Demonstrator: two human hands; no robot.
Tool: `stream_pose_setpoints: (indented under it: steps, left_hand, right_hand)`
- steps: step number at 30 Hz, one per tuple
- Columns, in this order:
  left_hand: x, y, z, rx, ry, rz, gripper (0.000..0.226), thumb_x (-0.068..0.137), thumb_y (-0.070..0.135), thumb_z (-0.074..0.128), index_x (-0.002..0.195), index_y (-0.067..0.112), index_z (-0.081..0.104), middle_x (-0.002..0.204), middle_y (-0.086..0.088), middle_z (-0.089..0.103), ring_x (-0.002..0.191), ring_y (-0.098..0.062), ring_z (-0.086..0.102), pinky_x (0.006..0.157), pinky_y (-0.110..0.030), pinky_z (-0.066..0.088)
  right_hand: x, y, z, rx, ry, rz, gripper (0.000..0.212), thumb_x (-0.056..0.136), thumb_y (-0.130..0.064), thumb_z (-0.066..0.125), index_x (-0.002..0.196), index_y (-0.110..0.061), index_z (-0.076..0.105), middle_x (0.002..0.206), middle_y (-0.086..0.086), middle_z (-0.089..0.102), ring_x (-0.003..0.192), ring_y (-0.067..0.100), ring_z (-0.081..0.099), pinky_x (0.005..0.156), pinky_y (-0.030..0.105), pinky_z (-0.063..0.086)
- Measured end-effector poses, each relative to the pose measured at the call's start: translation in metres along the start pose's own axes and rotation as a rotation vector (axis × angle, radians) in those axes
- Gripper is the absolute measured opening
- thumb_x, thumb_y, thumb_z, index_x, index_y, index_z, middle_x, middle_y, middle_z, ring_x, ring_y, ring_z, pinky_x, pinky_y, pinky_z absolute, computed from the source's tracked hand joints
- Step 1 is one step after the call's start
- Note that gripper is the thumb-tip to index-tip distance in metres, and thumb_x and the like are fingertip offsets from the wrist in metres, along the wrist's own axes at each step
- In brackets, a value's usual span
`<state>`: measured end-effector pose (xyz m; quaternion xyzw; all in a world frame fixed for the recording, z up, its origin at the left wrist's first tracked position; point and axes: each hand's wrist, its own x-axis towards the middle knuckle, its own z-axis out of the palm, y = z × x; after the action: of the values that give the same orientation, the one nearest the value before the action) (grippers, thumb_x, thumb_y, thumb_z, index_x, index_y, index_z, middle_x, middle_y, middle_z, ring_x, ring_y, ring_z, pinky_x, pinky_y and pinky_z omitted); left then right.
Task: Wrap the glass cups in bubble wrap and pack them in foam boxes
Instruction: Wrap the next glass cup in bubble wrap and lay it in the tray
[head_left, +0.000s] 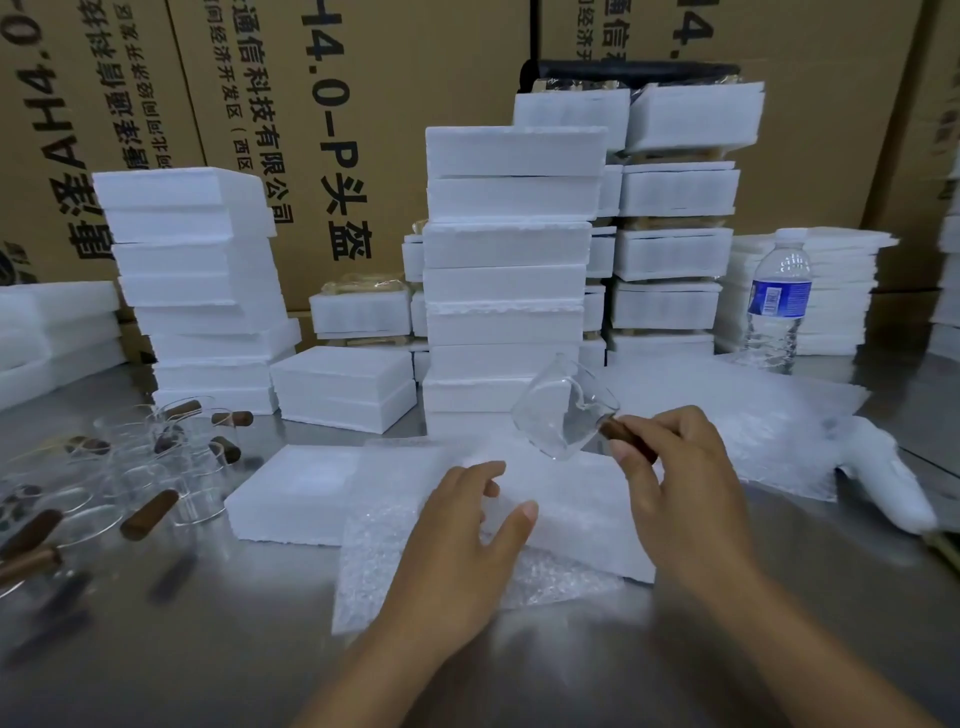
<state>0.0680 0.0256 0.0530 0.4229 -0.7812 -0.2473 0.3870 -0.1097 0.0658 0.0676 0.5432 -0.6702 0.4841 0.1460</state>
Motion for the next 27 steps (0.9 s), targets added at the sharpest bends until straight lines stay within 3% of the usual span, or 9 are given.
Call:
stream_pose_setpoints:
  steps: [5,8,13,16,20,23,27]
  left_hand:
    - [0.003,-0.002,0.003,0.18,-0.021,0.038,0.047,0.091,0.054,0.043,0.135,0.037,0.045,0.093,0.016,0.042,0.098,-0.007,0.047,0.092,-0.024,0.04]
    - [0.006,0.001,0.006,0.219,0.023,0.027,0.039,0.091,0.056,0.045,0.123,0.036,0.054,0.079,0.014,0.043,0.093,-0.01,0.051,0.083,-0.025,0.042]
    - [0.01,0.007,0.007,0.182,0.117,0.023,0.006,0.089,0.043,0.058,0.086,0.038,0.06,0.07,0.013,0.043,0.071,-0.004,0.047,0.062,-0.019,0.034]
    - [0.012,0.003,0.006,0.17,0.151,0.018,0.023,0.088,0.031,0.061,0.068,0.039,0.055,0.07,0.011,0.05,0.068,0.0,0.05,0.057,-0.013,0.033]
    - [0.015,0.001,-0.001,-0.081,0.286,-0.074,0.019,0.085,0.023,0.064,0.067,0.03,0.062,0.065,0.015,0.062,0.064,0.004,0.054,0.055,-0.007,0.039]
    - [0.018,-0.001,-0.008,-0.251,0.329,-0.148,0.016,0.087,0.018,0.064,0.072,0.025,0.064,0.069,0.008,0.065,0.061,0.003,0.058,0.049,-0.004,0.039]
    - [0.017,-0.003,-0.012,-0.379,0.354,-0.162,0.014,0.089,0.017,0.062,0.077,0.024,0.064,0.071,0.008,0.068,0.067,0.0,0.061,0.058,-0.003,0.042]
  right_hand:
    - [0.003,0.003,0.005,0.145,0.048,0.107,0.024,0.091,-0.024,0.057,0.114,-0.025,0.066,0.086,-0.018,0.04,0.085,-0.004,0.047,0.062,0.001,0.034]
    - [0.004,0.001,0.005,0.206,0.048,0.109,0.022,0.092,-0.021,0.057,0.11,-0.025,0.068,0.086,-0.015,0.041,0.088,-0.012,0.045,0.066,-0.003,0.032]
    - [0.003,0.003,0.002,0.217,0.01,0.114,0.023,0.092,-0.021,0.056,0.111,-0.026,0.067,0.088,-0.014,0.042,0.088,-0.01,0.044,0.066,-0.002,0.033]
    - [0.006,0.004,0.001,0.239,0.008,0.124,0.022,0.093,-0.02,0.055,0.112,-0.023,0.066,0.088,-0.013,0.041,0.086,-0.013,0.044,0.065,-0.003,0.033]
    - [0.007,0.002,0.001,0.276,-0.006,0.097,0.023,0.094,-0.017,0.053,0.112,-0.021,0.066,0.09,-0.013,0.042,0.085,-0.015,0.044,0.067,-0.003,0.032]
    - [0.006,0.0,0.002,0.248,-0.038,0.035,0.023,0.094,-0.017,0.052,0.112,-0.023,0.065,0.091,-0.016,0.042,0.09,-0.014,0.044,0.071,-0.003,0.032]
    - [0.003,0.0,0.003,0.163,-0.054,0.038,0.023,0.094,-0.021,0.052,0.112,-0.024,0.065,0.091,-0.021,0.039,0.089,-0.008,0.047,0.07,-0.001,0.034]
